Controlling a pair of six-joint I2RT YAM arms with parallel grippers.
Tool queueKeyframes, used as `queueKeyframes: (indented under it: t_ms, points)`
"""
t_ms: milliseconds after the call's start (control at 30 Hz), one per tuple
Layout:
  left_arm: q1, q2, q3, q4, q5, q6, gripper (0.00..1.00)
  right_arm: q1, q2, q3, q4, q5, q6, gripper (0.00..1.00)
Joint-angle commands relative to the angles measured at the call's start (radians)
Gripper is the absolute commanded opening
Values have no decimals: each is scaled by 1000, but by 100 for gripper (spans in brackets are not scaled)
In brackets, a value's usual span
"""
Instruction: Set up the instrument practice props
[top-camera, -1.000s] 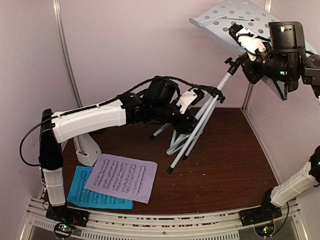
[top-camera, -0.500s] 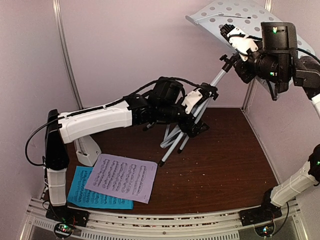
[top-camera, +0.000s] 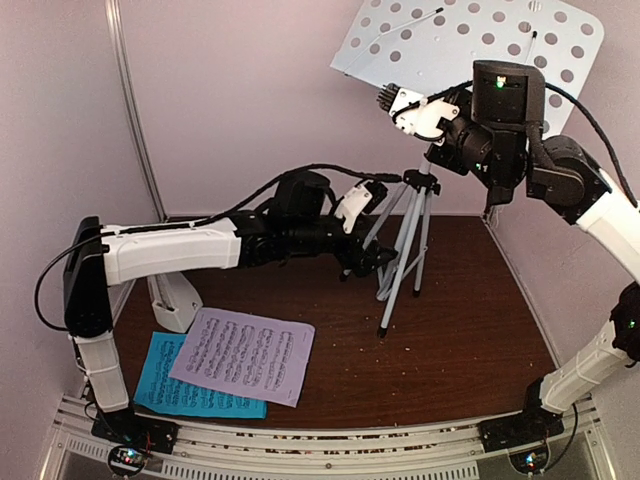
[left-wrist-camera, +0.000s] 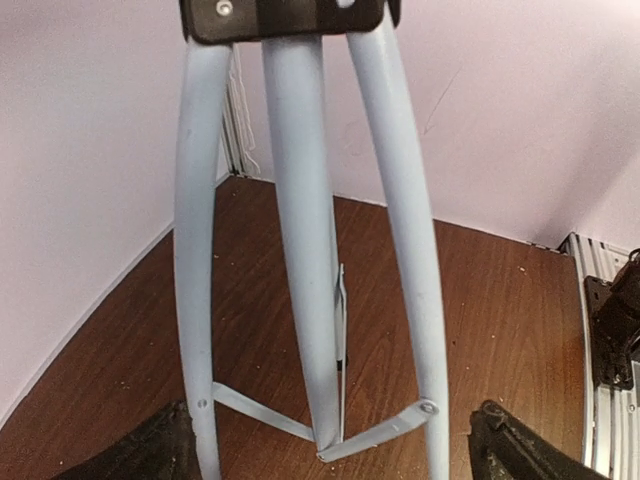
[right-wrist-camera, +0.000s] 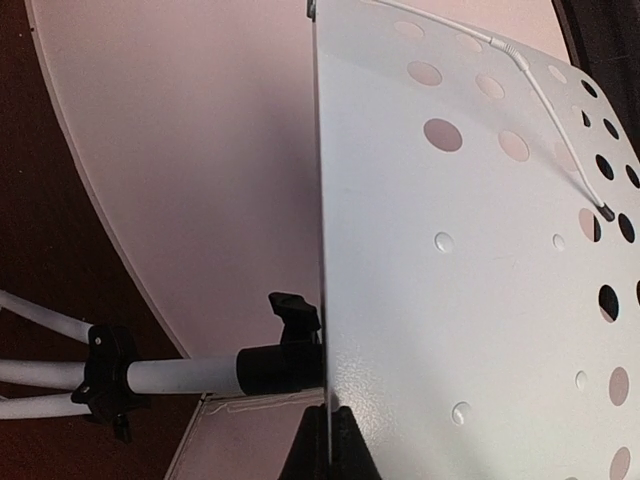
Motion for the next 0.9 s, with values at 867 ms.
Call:
queueKeyframes:
  t_ms: [867]
  points:
    - [102,-389,-573,262,-209,-85,98,84,4,-277,546,88,-234,19]
